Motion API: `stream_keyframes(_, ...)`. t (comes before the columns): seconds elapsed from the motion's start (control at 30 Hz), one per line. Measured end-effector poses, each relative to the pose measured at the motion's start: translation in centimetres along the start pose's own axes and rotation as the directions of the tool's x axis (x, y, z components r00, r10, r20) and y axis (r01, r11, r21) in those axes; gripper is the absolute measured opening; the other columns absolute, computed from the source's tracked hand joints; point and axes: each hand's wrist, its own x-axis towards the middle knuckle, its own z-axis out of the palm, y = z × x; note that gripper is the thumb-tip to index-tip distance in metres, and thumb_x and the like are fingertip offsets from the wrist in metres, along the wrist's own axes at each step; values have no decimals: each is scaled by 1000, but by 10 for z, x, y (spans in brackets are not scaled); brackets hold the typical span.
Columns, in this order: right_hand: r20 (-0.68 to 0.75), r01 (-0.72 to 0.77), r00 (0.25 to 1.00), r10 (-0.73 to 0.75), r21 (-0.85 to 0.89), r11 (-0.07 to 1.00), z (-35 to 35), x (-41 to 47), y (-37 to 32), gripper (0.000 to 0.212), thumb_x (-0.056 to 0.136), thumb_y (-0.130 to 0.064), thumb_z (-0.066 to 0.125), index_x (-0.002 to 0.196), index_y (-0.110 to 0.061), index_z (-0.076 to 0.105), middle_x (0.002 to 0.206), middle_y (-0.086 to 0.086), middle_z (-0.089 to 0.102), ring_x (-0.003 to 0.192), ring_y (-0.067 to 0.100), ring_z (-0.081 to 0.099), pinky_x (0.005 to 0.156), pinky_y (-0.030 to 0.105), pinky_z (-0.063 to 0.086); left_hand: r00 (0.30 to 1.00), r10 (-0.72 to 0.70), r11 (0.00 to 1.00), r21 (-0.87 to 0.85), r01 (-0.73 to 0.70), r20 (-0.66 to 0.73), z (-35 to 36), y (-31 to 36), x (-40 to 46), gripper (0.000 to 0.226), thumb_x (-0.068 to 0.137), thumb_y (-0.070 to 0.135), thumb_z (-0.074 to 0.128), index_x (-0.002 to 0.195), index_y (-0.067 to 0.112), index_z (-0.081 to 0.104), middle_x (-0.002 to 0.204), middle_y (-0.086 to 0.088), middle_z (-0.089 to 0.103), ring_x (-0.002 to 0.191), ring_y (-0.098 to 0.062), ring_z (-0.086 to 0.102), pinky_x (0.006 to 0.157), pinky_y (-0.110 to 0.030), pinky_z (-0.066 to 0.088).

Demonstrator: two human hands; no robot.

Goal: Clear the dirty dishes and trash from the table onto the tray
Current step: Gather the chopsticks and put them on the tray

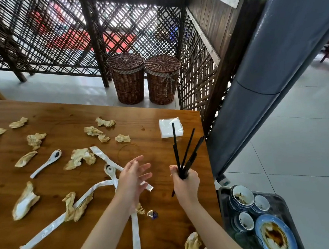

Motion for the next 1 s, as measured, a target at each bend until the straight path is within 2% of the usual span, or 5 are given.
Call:
stream_keyframes(0.2,-64,-43,997,42,-13,999,-1,5,-2,28,87,-22,65,61,-29,61,54,-6,59,51,7,55,52,15,44,1000,-4,1000,-1,4,-5,-7,-2,-3,25,101,32,36,103,31,61,106,-1,64,98,-22,60,84,-39,42)
stream_keyframes(0.37,-132,-81,988,81,3,997,0,4,-1,38,88,-28,63,57,-6,62,52,7,58,48,13,53,54,32,49,1000,-3,1000,-18,3,0,-11,-2,-7,25,102,31,36,105,29,60,107,-4,63,98,-23,59,87,-39,42)
stream_keyframes(0.53,-124,-51,991,48,-17,999,0,3,-5,39,89,-32,61,62,-5,64,54,9,59,50,18,54,54,35,49,1000,-5,1000,-20,5,4,-14,-2,-9,27,102,31,34,105,28,60,107,-4,63,98,-23,59,88,-39,42)
stream_keyframes(0.8,-204,-3,979,5,11,1000,0,5,-14,41,87,-32,63,49,-20,53,44,-7,50,43,4,48,46,14,38,1000,-12,1000,-15,12,10,-16,-4,-10,29,102,32,34,104,30,62,106,-4,64,98,-23,60,83,-38,41)
stream_keyframes(1.0,-243,38,970,-24,52,998,-1,-2,-16,25,91,-35,53,68,-26,61,60,-11,59,58,7,58,57,19,45,1000,-5,1000,1,5,12,-15,-5,-9,30,102,32,33,102,30,62,105,-3,64,97,-23,60,83,-37,42)
